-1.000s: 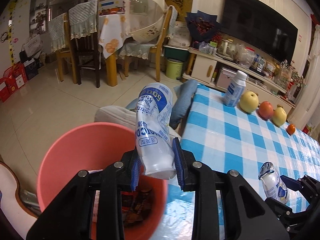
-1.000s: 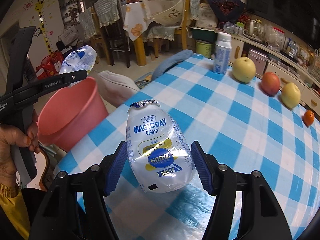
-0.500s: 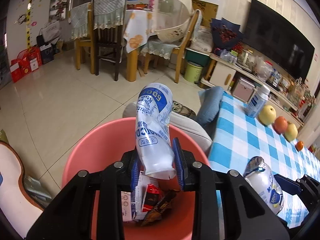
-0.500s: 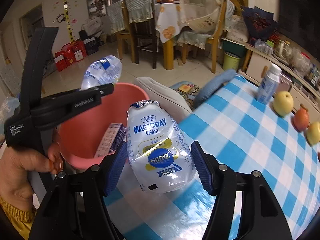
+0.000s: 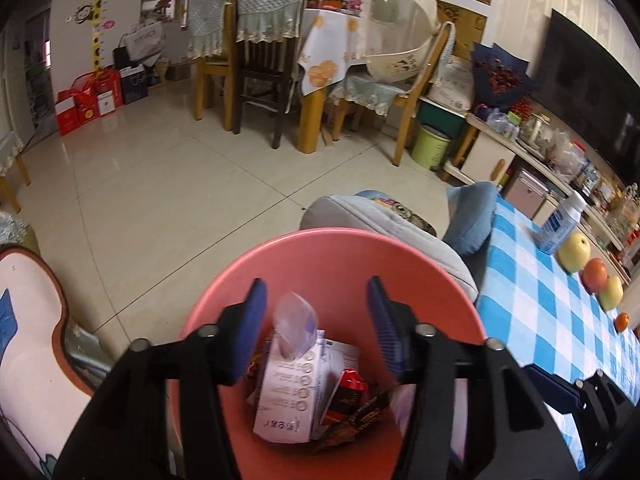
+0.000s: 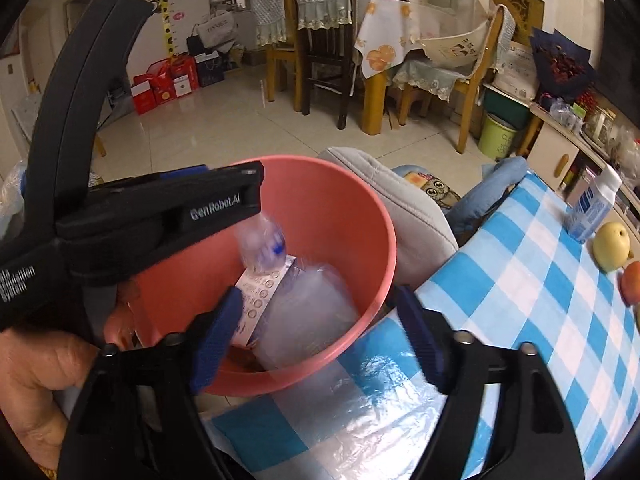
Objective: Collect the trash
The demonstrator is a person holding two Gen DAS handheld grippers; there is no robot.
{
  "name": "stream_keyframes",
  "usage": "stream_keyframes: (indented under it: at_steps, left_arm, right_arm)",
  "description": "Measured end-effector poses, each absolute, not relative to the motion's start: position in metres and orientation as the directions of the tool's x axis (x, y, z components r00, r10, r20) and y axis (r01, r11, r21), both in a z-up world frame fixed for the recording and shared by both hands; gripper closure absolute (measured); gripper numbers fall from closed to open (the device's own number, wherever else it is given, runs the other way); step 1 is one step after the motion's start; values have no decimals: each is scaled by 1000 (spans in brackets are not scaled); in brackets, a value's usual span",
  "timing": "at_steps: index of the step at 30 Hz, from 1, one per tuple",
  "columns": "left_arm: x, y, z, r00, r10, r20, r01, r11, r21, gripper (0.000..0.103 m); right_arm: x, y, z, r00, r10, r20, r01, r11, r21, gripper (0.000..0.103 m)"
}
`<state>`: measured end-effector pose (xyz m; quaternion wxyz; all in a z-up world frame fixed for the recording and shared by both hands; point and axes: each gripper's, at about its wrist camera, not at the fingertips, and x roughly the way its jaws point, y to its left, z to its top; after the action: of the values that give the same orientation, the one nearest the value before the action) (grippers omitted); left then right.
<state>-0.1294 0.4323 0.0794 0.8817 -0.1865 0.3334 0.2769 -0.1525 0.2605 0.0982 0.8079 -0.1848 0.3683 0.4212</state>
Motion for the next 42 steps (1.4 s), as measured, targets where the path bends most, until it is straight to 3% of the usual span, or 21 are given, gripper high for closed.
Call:
stream_keyframes:
  at_steps: [2,8,42]
  left_arm:
    - [-130,433,81,626,371,-686,-617,773,-145,35]
    - [-126,424,81,631,367,-683,-604,786,-136,28]
    - [-76,329,91,676,330,-658,-457,889,-24,12]
  right_arm:
    - [-152,256,96,383,547,-745,-809,588,16,21]
    - [-152,239,100,423,544,-725,-779,627,16,16]
    - [-129,121,97,554,425,-716,-597,802,14,12]
